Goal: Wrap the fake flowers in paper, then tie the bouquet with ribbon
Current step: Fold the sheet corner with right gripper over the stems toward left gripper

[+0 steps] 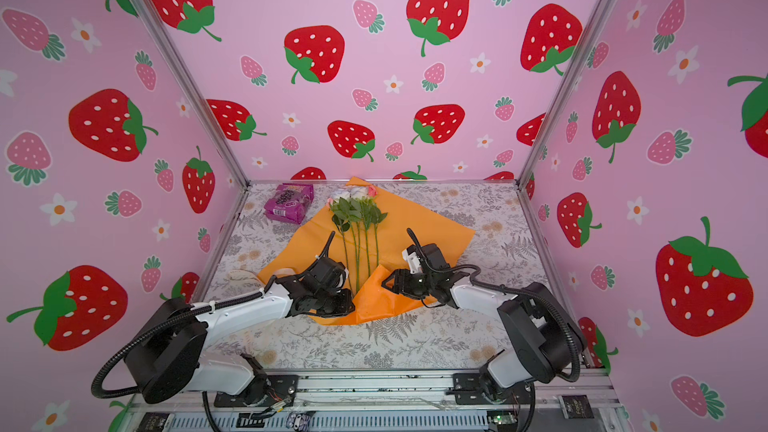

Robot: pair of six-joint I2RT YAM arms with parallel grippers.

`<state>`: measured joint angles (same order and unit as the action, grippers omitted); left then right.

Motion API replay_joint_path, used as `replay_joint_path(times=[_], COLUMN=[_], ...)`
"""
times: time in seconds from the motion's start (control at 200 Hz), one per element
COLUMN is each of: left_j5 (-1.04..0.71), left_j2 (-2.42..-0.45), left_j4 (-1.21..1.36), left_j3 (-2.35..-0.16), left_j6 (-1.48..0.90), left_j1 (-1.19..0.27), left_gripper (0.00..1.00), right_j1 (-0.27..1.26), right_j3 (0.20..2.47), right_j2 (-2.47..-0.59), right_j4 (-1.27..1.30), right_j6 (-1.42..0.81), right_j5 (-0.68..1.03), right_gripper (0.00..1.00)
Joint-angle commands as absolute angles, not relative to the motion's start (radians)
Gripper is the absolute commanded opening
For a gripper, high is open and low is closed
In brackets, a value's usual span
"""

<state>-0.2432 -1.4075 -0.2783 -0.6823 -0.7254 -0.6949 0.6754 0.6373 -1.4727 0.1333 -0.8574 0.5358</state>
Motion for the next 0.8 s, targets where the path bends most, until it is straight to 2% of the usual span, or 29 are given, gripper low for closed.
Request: replay_joint_path(times=[0.0, 0.04, 0.07, 0.2, 0.41, 0.545, 0.6, 0.69, 0.795], left_j5=[-0.209, -0.193, -0.181, -0.166, -0.168, -0.171, -0.176, -0.206, -0.250], left_j2=[-1.397, -1.390, -1.385, -1.382, -1.397, -1.395, -1.388, -1.377, -1.366], left_j4=[-0.294, -0.303, -0.310, -0.319, -0.320, -0.326, -0.319, -0.316, -0.338], left_j3=[-0.702, -0.699, -0.699, -0.696, -0.696, -0.701, -0.697, -0.696, -0.693], left_j6=[-0.736, -0.743, -0.749, -0.757, -0.762, -0.764, -0.756, -0.727, -0.690], left_j1=[-0.697, -0.693, -0.693, -0.679, -0.675, -0.675, -0.675, -0.675, -0.674], left_gripper=[0.08, 0.07, 0.01, 0.00, 0.00, 0.00, 0.04, 0.28, 0.47], right_j1=[0.670, 0.670, 0.670, 0.670, 0.670, 0.673, 0.675, 0.676, 0.678], right_j3=[0.655, 0.649, 0.644, 0.668, 0.720, 0.745, 0.750, 0.750, 0.750], right_j2=[-1.403, -1.376, -1.354, -1.325, -1.378, -1.358, -1.347, -1.342, -1.363], right_j4=[-0.018, -0.036, -0.054, -0.183, -0.291, -0.321, -0.327, -0.350, -0.384], right_j6=[-0.749, -0.712, -0.691, -0.609, -0.529, -0.495, -0.471, -0.443, -0.433], right_j5=[0.449, 0.428, 0.406, 0.340, 0.324, 0.332, 0.356, 0.395, 0.369], right_gripper=[0.64, 0.64, 0.63, 0.58, 0.31, 0.28, 0.27, 0.27, 0.27])
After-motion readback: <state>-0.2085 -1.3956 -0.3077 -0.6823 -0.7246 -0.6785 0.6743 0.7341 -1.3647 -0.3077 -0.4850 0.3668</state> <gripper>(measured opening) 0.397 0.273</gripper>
